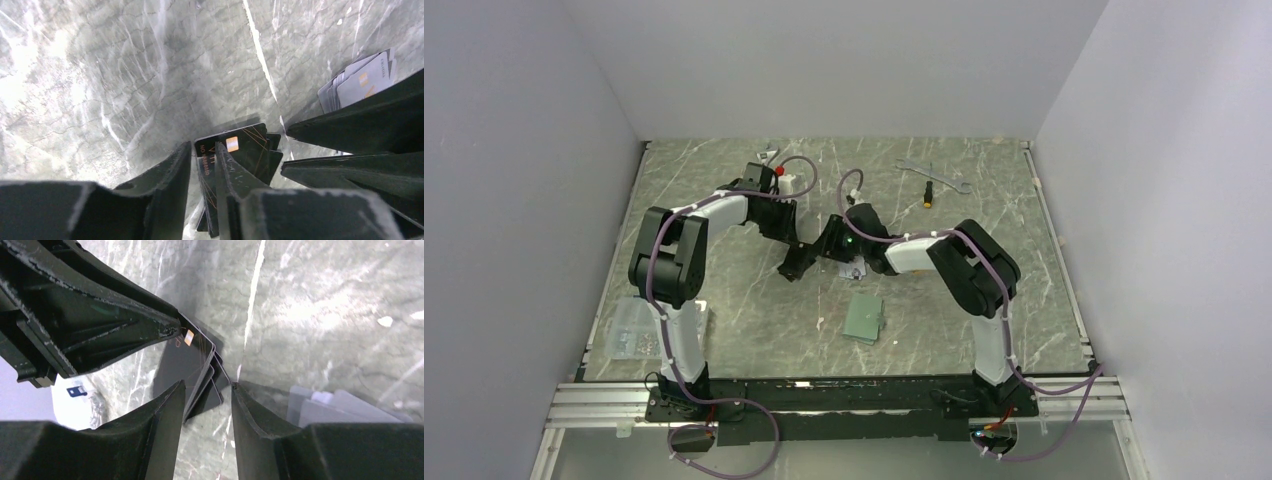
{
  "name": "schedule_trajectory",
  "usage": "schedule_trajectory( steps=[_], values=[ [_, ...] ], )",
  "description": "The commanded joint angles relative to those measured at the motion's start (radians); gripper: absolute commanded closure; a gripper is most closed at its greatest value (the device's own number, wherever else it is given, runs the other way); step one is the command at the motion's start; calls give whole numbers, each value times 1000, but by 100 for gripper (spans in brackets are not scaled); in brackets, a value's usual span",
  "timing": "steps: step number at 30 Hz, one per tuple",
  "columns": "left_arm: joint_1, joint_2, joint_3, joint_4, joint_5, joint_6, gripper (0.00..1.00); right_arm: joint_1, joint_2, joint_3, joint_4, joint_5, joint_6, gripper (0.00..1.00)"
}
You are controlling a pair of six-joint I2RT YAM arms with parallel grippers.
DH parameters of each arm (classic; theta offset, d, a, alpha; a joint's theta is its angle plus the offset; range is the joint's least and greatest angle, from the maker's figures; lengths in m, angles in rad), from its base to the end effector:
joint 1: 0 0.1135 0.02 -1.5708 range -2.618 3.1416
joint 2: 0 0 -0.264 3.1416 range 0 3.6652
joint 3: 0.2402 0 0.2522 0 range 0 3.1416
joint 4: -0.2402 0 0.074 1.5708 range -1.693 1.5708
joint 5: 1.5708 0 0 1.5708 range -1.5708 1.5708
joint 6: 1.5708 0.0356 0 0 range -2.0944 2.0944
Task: Put the credit cards into the card holder
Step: Pick up the credit card from the center of the board.
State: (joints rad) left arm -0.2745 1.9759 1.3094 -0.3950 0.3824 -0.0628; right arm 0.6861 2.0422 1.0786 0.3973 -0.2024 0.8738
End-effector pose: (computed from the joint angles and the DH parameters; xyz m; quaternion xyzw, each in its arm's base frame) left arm 0.3871 -0.1228 0.1584 0.1480 0.9397 -0.2228 0.2129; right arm 0.3211 0.2721 0.1234 0.0333 0.8727 0.3998 0.2782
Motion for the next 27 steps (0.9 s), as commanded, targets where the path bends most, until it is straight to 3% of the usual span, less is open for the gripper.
schedule_trajectory(
  steps=[1,5,14,21,27],
  values=[
    [-9,40,-10,-104,-32,16,74,6,-66,-56,-60,60,-34,58],
    [3,32,-12,-103,6,13,85,8,-97,-74,-45,65,-45,57],
    [79,-43,-15,-106,189,-27,83,75,-119,-45,-100,111,-99,43],
    [87,-124,-79,-100,203,-14,53,100,-144,-26,-161,179,-120,36],
    [86,-97,-144,-62,191,-60,47,118,-128,-56,-116,133,-56,43]
  ],
)
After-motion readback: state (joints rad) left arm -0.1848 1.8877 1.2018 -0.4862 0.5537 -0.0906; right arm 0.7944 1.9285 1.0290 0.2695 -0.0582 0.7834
